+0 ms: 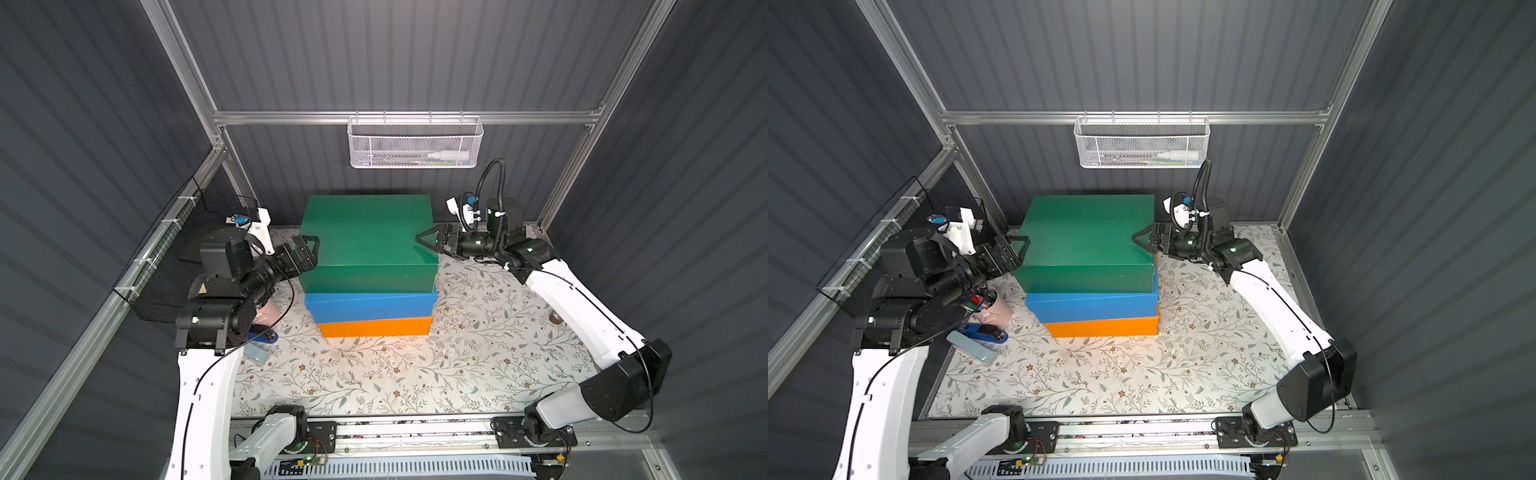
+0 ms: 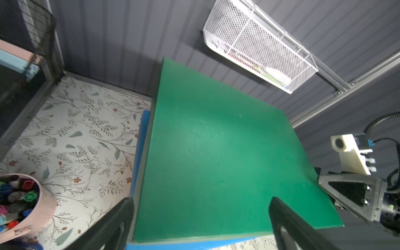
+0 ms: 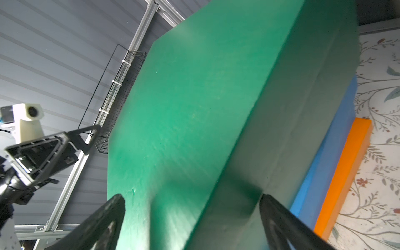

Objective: Stack the shoeboxes
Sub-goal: Adjust the shoebox.

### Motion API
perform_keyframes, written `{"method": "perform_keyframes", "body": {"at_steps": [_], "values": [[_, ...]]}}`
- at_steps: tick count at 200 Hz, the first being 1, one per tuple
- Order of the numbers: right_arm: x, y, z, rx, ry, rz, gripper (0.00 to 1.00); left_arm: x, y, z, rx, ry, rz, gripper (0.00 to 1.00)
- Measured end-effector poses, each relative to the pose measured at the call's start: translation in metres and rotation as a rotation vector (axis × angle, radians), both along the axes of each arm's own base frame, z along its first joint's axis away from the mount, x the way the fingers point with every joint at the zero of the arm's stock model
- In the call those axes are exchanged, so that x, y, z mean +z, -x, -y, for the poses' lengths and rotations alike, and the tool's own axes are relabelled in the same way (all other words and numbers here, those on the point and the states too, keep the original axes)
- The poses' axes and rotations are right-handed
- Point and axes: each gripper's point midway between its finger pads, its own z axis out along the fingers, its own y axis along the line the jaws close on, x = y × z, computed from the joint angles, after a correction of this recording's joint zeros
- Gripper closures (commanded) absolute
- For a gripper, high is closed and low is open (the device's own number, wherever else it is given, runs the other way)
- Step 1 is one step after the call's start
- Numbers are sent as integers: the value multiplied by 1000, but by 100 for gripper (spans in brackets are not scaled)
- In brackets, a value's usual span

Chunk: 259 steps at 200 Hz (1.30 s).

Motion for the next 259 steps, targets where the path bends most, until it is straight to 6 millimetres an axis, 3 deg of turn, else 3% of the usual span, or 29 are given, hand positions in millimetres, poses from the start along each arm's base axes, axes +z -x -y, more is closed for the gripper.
{"method": "perform_keyframes", "body": {"at_steps": [30, 70, 118, 196, 259], "values": [[-2, -1, 2, -8, 10, 1, 1, -13, -12, -2, 13, -6, -31, 0], [-2, -2, 3, -10, 14, 6, 1, -79, -25, 0, 5, 1, -178, 0], [4, -2, 3, -4, 10, 17, 1, -75, -25, 5, -25, 15, -148, 0], [1, 0, -1, 23, 0, -3, 1, -72, 5, 15, -71, 64, -152, 1], [1, 0, -2, 25, -1, -6, 1, -73, 8, 16, -71, 73, -161, 2]]}}
